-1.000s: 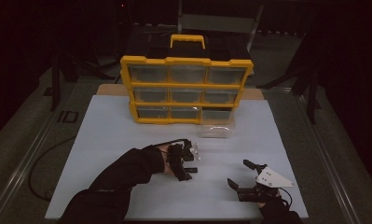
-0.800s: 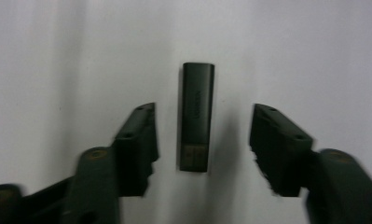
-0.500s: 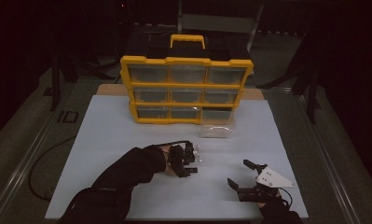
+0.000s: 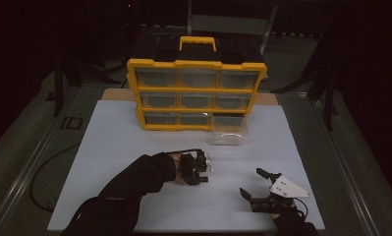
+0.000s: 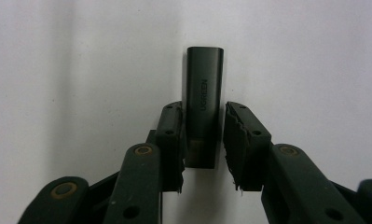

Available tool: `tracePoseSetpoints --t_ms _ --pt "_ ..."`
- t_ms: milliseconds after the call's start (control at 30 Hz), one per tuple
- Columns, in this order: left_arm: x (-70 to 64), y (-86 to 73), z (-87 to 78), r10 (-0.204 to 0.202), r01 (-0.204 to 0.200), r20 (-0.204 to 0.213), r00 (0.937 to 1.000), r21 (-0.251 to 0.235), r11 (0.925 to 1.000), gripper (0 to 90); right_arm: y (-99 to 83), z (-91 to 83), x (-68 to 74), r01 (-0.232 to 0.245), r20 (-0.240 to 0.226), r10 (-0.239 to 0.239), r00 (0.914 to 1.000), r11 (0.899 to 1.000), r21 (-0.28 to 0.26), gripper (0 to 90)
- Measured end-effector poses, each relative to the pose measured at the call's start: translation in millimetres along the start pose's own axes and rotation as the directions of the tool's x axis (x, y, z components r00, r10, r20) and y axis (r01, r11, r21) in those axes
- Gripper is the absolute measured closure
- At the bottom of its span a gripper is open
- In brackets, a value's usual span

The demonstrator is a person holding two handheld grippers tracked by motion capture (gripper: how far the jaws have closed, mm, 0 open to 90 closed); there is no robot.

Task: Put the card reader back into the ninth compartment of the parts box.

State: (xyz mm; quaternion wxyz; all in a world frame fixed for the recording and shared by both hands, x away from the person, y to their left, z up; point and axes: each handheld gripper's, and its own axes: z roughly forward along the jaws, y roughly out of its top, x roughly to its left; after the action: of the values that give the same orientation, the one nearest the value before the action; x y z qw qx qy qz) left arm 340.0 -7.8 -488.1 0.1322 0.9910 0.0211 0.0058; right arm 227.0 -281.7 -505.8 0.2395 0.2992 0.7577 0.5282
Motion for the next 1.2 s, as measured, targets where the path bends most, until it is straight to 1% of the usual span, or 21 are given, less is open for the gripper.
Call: tracePoseSetpoints --t_ms 100,267,433,467,600,633,667,767,867,900,933,967,1033,1067,1133,1200 --pt "-0.5 0.2 0.2 0.002 -0.002 0.003 1.0 0.0 1.0 73.5 0.1 0.1 0.1 0.0 0.0 0.0 1.0 1.0 -0.001 9.4" --pt "-0.7 0.7 -0.3 0.002 -0.002 0.002 1.0 0.004 1.0 74.4 -0.1 0.3 0.2 0.001 0.001 -0.001 1.0 1.0 0.001 9.5" --pt "0.6 0.1 -3.8 0.007 -0.007 0.003 1.0 -0.005 1.0 74.6 -0.1 0.1 -0.3 -0.002 -0.001 0.002 1.0 1.0 -0.001 9.5" --pt "0.9 -0.1 -5.2 0.002 -0.002 0.007 1.0 -0.009 1.0 74.6 -0.1 0.1 -0.3 -0.003 0.0 0.003 1.0 1.0 -0.001 9.5" --pt "1.2 0.1 -11.1 0.0 0.001 0.013 0.9999 -0.012 0.9999 74.6 -0.1 0.0 -0.3 -0.002 0.0 0.002 1.0 1.0 -0.001 9.5" --pt "1.4 0.3 -12.7 0.001 -0.001 0.02 0.9998 -0.014 0.9999 74.6 -0.1 0.2 -0.3 -0.001 0.0 0.001 1.0 1.0 -0.001 9.5" --pt "0.9 0.6 -15.1 0.001 -0.001 0.015 0.9999 -0.02 0.9998 74.6 -0.1 0.2 -0.3 0.0 0.0 0.0 1.0 1.0 -0.001 9.5" --pt "1.7 1.1 -20.7 -0.003 0.004 0.026 0.9997 -0.035 0.9994 74.6 -0.1 0.2 -0.3 -0.002 -0.001 0.002 1.0 1.0 0.0 9.5" --pt "3.0 1.8 -26.0 0.002 -0.001 0.03 0.9995 -0.048 0.9988 74.6 -0.1 0.2 -0.3 -0.003 0.0 0.003 1.0 1.0 -0.001 9.5" --pt "3.5 2.3 -28.0 0.001 0.0 0.027 0.9996 -0.05 0.9988 74.6 -0.1 0.3 -0.2 -0.001 0.001 0.001 1.0 1.0 -0.001 9.5" --pt "3.9 2.8 -30.0 0.007 -0.006 0.022 0.9997 -0.05 0.9987 74.6 -0.1 0.3 -0.2 0.0 0.0 0.0 1.0 1.0 0.0 9.5" --pt "4.2 3.2 -32.1 0.002 -0.001 0.028 0.9996 -0.054 0.9985 74.6 -0.2 0.8 0.0 -0.001 0.001 0.001 1.0 1.0 -0.005 9.5" --pt "4.9 4.4 -36.8 0.004 -0.002 0.027 0.9996 -0.061 0.9981 74.6 -0.3 0.5 -0.7 0.011 0.001 -0.011 0.9999 1.0 0.001 9.5" --pt "5.5 5.1 -39.5 0.009 -0.007 0.026 0.9996 -0.066 0.9978 74.6 -0.3 0.5 -0.5 0.007 0.001 -0.007 1.0 1.0 0.003 9.4" --pt "6.0 6.3 -42.9 0.002 0.001 0.03 0.9995 -0.074 0.9973 74.6 -0.3 0.5 -0.6 0.007 0.001 -0.007 1.0 1.0 0.002 9.5" --pt "6.8 8.1 -46.7 0.007 -0.005 0.025 0.9997 -0.075 0.9972 74.6 -0.3 0.5 -0.5 0.007 0.001 -0.007 1.0 1.0 0.003 9.5"
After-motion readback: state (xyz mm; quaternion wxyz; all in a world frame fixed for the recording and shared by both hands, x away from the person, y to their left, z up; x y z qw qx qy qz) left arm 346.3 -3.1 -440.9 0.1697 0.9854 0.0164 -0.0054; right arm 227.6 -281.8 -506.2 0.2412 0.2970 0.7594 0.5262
